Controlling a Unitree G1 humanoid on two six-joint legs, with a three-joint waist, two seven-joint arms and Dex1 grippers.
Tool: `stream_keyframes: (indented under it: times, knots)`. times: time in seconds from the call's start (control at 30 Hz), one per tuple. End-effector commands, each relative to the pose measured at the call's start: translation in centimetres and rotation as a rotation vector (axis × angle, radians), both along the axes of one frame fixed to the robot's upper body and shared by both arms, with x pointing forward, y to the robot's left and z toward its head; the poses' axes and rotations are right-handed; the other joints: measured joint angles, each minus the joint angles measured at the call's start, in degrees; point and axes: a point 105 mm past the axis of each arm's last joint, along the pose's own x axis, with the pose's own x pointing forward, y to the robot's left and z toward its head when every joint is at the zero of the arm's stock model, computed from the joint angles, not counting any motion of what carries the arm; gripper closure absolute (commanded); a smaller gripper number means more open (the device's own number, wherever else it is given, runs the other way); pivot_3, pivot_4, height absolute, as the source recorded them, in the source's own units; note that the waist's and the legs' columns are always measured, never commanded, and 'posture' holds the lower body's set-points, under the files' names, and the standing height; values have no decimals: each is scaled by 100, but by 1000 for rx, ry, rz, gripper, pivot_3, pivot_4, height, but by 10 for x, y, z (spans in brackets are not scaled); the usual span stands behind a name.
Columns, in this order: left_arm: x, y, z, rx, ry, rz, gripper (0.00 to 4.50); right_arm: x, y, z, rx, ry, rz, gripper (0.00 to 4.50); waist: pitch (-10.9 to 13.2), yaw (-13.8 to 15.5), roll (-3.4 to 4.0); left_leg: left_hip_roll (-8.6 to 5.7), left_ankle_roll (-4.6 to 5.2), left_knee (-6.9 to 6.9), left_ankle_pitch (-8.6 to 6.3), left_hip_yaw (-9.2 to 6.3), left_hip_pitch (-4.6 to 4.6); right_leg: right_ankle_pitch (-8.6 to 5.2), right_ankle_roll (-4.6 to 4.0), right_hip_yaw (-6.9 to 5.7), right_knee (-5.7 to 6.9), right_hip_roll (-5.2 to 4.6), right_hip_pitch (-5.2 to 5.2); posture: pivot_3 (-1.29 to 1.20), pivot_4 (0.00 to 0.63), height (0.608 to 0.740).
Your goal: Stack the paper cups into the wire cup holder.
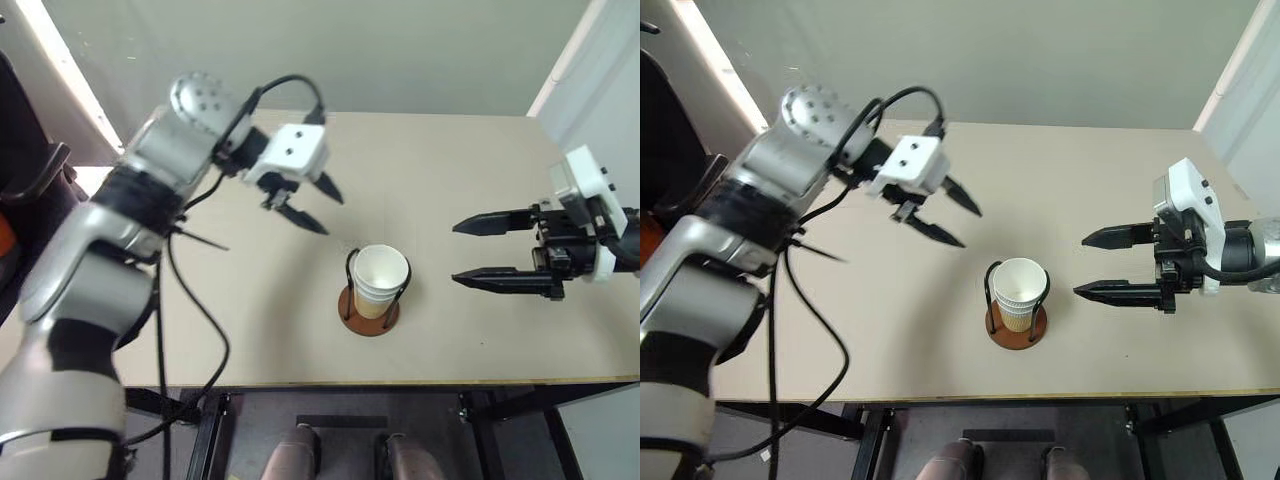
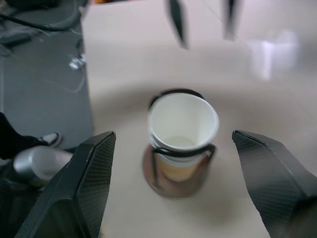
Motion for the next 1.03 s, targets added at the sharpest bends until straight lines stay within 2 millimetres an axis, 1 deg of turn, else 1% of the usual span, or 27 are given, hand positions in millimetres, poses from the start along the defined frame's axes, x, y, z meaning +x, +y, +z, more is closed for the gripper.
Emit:
stream_keyframes:
  times: [0.03, 0.13, 0.2, 0.33, 0.4, 0.57, 0.6, 0.67, 0.8, 1.03]
  knots:
    - [-22, 21, 10, -96, 83, 42, 1695, 4, -2, 5, -11, -25, 15, 579, 0, -6, 0, -1, 0, 2, 0, 3, -1, 0, 0, 1, 1, 2, -3, 0, 150, 740]
    - [-34, 48, -1, -193, 165, 199, 1695, 9, 0, 1, 6, -4, 37, 579, 0, -34, 0, -1, 1, 0, -1, 10, 0, -3, -5, 9, 4, 1, -10, 0, 150, 740]
    - [-40, 60, -9, -242, 202, 291, 1695, 12, 3, -3, 13, 8, 46, 579, -2, -94, 3, 0, 1, -3, 0, 14, 6, -5, -13, 13, 6, 1, -14, 0, 150, 740]
    - [-49, 78, -20, -350, 224, 467, 1695, 16, 6, -8, 12, 30, 66, 579, -2, -98, 3, 4, -5, -6, 6, 16, 20, -18, -43, 12, 29, 0, -11, 0, 150, 740]
    - [-56, 87, -24, -380, 234, 523, 1695, 16, 5, -7, 11, 31, 68, 579, -2, -122, 2, 5, -7, -13, 10, 17, 24, -37, -93, 13, 38, 0, -16, 0, 150, 740]
    - [-63, 111, -24, -416, 213, 660, 1695, 19, 2, -4, 13, 30, 63, 579, -4, -135, -2, 6, -4, -51, -1, 23, 68, -46, -139, 16, 70, -1, -8, 0, 150, 740]
    - [-64, 114, -22, -425, 208, 676, 1695, 20, 2, -4, 14, 30, 63, 579, -4, -137, -3, 6, 21, -67, -16, 23, 77, -43, -148, 17, 72, -1, -9, 0, 150, 740]
    - [-65, 120, -21, -433, 196, 708, 1695, 21, 1, -4, 18, 31, 57, 579, -5, -137, -4, 6, 8, -93, -8, 23, 104, -47, -165, 18, 89, -1, -5, 0, 150, 740]
    - [-64, 130, -20, -449, 169, 767, 1695, 24, -2, -6, 23, 32, 41, 579, -5, -155, -3, 18, -17, -118, 14, 22, 120, -56, -192, 17, 103, 7, -9, 0, 150, 740]
    - [-70, 134, -19, -474, 158, 809, 1695, 28, 3, -6, 42, 27, 48, 579, -5, -199, -3, 21, -20, -121, 14, 21, 120, -54, -204, 17, 100, 12, -11, 0, 150, 740]
